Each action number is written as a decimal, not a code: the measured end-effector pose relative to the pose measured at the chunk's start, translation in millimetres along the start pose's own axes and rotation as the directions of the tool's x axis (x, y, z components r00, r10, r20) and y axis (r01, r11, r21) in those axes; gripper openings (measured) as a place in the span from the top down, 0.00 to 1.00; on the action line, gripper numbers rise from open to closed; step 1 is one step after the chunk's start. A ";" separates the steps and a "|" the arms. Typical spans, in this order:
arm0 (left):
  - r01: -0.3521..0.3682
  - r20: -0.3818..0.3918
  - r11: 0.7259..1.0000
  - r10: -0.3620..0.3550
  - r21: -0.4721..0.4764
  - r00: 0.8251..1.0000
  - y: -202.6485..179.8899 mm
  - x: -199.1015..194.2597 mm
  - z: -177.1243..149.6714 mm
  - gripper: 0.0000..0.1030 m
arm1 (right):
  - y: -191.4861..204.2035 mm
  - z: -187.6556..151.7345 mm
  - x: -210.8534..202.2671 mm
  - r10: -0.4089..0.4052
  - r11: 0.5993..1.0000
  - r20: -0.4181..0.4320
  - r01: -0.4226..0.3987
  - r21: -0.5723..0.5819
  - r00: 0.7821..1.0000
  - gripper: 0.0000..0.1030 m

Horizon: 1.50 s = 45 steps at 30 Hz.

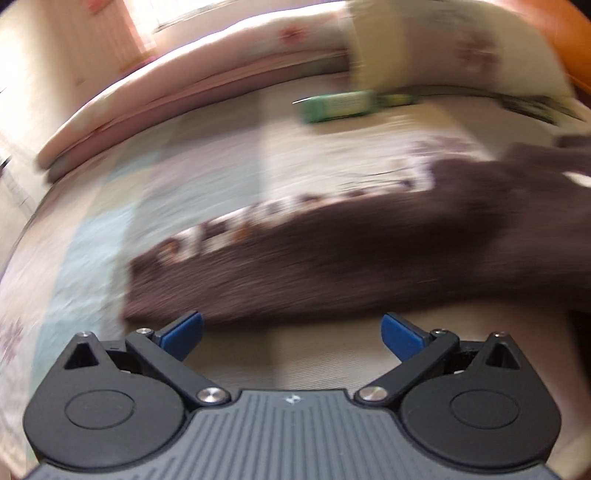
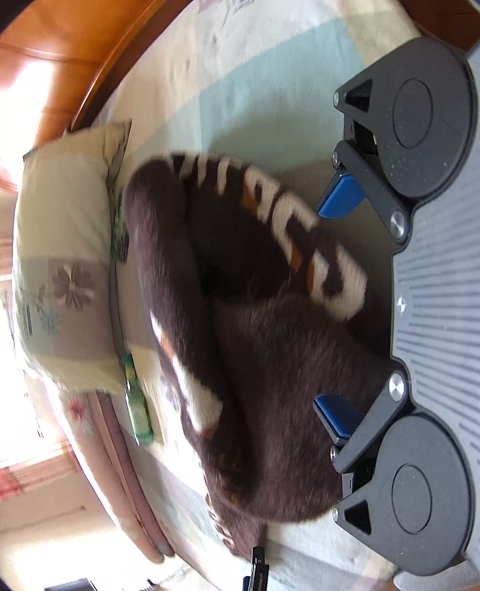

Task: Fold clothes

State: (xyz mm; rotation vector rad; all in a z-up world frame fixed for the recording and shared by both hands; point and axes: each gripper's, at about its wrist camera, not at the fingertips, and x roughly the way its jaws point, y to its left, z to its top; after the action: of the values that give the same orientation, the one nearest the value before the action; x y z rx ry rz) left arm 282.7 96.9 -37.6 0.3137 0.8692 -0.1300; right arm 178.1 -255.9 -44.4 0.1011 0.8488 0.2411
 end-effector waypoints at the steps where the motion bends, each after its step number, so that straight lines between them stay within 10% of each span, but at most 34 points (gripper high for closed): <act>1: 0.022 0.012 1.000 -0.023 0.020 1.000 -12.6 -5.8 3.8 0.01 | -6.8 -1.7 -1.2 -0.006 1.000 0.001 0.006 0.014 1.000 0.00; 15: 0.273 0.162 0.949 -0.298 0.158 0.941 -146.9 -104.6 28.6 0.01 | -58.0 9.3 66.6 -0.081 0.992 -0.085 0.089 0.093 0.993 0.00; 19: 0.334 0.174 0.925 -0.364 0.180 0.915 -170.1 -117.9 22.0 0.01 | -57.8 14.3 74.7 0.044 0.985 -0.094 -0.027 0.172 0.995 0.00; 24: 0.373 0.141 0.919 -0.389 0.128 0.910 -184.8 -108.5 14.4 0.01 | -77.9 -0.5 92.5 0.129 0.964 -0.120 -0.096 0.250 0.984 0.00; 31: 0.370 0.116 0.923 -0.381 0.103 0.917 -187.1 -103.5 7.6 0.01 | -77.8 -23.1 82.5 0.165 0.984 -0.018 -0.163 0.074 0.986 0.00; 39: 0.377 0.121 0.921 -0.388 0.102 0.914 -187.4 -105.6 3.4 0.01 | -80.5 -27.2 79.2 0.260 0.935 0.040 -0.262 0.240 0.965 0.02; 42: 0.366 0.120 0.924 -0.378 0.106 0.918 -188.5 -107.4 2.3 0.01 | -87.2 -27.2 81.3 0.216 0.936 0.084 -0.231 0.265 0.973 0.45; 45: 0.364 0.122 0.926 -0.375 0.105 0.919 -186.5 -109.2 1.1 0.01 | -105.2 -32.5 83.6 0.310 0.857 0.109 -0.327 0.399 0.945 0.88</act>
State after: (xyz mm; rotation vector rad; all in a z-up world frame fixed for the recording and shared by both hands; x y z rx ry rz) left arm 169.0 -81.5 6.2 0.2089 0.7770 -0.5349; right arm 224.7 -336.9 -146.2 0.6482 0.8299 0.3666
